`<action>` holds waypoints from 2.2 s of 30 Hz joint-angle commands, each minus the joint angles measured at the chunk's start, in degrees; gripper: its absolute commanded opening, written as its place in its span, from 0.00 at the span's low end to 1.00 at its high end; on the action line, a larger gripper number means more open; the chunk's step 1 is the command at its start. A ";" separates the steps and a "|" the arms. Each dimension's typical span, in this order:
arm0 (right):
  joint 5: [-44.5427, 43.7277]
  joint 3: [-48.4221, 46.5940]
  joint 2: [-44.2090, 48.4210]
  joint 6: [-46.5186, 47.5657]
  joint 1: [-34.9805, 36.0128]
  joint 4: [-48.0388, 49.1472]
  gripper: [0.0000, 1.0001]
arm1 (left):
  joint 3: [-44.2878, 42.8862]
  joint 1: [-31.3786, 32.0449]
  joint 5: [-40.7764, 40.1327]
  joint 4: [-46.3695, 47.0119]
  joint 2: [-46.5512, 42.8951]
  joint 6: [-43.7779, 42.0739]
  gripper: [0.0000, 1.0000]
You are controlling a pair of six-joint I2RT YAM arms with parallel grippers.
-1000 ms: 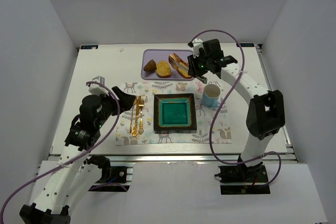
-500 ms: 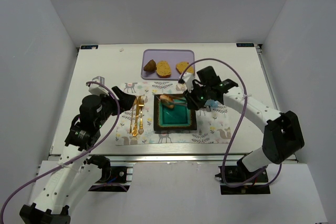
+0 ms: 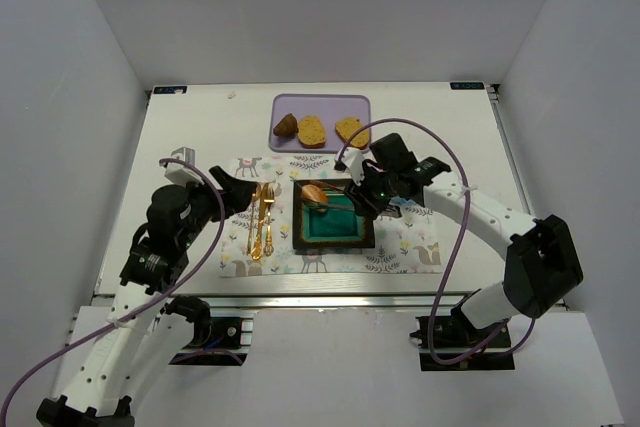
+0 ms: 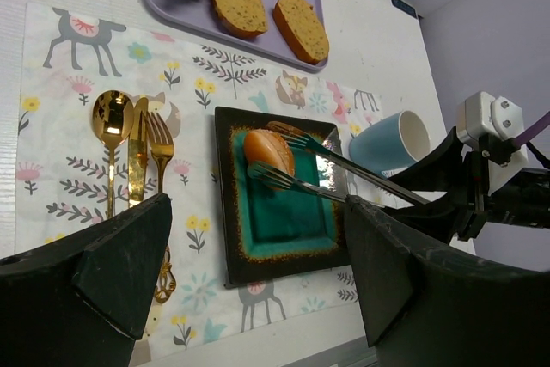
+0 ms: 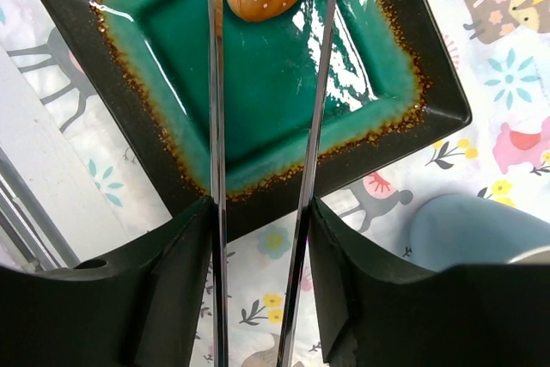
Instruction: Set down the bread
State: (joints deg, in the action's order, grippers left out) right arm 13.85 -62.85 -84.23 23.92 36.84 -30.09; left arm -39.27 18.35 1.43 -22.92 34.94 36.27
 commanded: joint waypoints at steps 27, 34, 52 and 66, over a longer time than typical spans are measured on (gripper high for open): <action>5.57 -15.88 -8.20 -21.89 -10.46 10.13 0.45 | -0.99 -0.07 -0.20 -0.81 0.13 -0.15 0.91; 5.23 -29.51 -22.11 -26.99 -13.72 11.10 0.44 | -0.99 -0.07 -0.46 -0.81 -0.40 0.38 0.90; 5.22 -37.26 -35.39 -29.20 -14.87 12.60 0.44 | -0.37 -0.07 0.50 0.86 1.89 1.79 0.90; 9.79 -33.83 -34.25 -31.57 -16.27 12.51 0.21 | -0.81 -0.07 0.41 1.47 2.68 1.70 0.90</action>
State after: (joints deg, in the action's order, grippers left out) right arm 21.23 -97.25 -119.74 -6.22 21.69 -19.22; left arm -39.27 18.35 1.52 -22.22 37.78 37.98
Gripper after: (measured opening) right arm 0.254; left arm 0.903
